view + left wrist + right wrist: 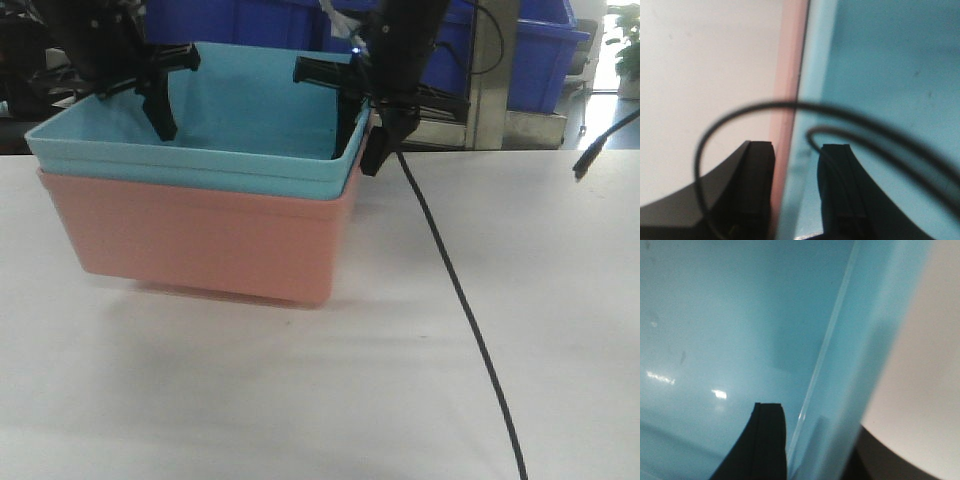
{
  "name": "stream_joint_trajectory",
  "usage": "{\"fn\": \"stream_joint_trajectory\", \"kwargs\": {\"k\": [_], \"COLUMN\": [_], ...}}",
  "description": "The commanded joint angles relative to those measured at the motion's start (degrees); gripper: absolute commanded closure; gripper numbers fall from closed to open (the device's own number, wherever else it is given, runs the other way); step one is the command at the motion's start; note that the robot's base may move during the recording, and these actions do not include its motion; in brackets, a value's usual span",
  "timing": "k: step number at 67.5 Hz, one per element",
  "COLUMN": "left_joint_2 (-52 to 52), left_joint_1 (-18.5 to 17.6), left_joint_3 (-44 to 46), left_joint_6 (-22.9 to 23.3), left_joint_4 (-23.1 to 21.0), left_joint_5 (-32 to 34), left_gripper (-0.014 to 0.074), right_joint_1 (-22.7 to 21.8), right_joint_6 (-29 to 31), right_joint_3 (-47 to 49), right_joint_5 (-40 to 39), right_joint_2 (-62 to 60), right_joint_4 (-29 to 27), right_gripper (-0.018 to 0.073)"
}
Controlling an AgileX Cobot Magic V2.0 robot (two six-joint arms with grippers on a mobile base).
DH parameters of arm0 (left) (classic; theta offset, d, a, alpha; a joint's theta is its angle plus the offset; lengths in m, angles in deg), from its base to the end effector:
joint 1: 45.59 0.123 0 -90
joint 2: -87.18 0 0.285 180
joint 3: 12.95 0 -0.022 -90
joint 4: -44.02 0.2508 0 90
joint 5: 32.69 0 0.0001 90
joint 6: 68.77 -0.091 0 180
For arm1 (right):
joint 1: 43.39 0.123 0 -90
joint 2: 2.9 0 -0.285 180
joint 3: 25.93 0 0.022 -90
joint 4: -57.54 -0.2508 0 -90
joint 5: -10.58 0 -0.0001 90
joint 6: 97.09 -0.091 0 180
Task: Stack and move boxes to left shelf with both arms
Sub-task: 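Lift the stacked tubs off the table with both grippers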
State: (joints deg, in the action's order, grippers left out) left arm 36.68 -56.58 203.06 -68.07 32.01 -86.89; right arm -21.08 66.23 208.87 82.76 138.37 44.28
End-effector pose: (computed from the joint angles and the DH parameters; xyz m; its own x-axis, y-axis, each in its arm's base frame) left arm 0.4698 -0.1069 0.2743 -0.8542 0.0297 -0.5191 0.1636 0.9630 -0.2141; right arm 0.4589 0.2098 0.2562 -0.9612 -0.0197 -0.2752 -0.1114 0.9404 0.3215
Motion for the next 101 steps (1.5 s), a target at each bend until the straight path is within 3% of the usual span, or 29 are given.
{"fn": "stream_joint_trajectory", "kwargs": {"k": [1,33,66,101], "left_joint_2": [-7.3,-14.6,-19.2,-27.4], "left_joint_1": [-0.3,-0.6,-4.5,-4.7], "left_joint_3": [2.1,2.1,1.0,-13.6], "left_joint_6": [-4.5,-4.5,-0.7,1.7], "left_joint_4": [-5.6,-5.7,-5.6,-6.9], "left_joint_5": [-2.6,-7.3,-8.7,0.4], "left_gripper": [0.0599,0.0599,0.0599,0.0599], "right_joint_1": [-0.7,-0.5,1.8,4.1], "right_joint_6": [1.6,3.4,6.8,13.0], "right_joint_3": [2.1,2.1,2.0,-1.7], "right_joint_5": [-4.3,-3.7,-1.6,-5.6], "right_joint_2": [-6.1,-12.8,-17.6,-17.6], "right_joint_4": [-0.2,-0.3,2.9,2.8], "right_gripper": [0.0503,0.0503,0.0503,0.0503]}}
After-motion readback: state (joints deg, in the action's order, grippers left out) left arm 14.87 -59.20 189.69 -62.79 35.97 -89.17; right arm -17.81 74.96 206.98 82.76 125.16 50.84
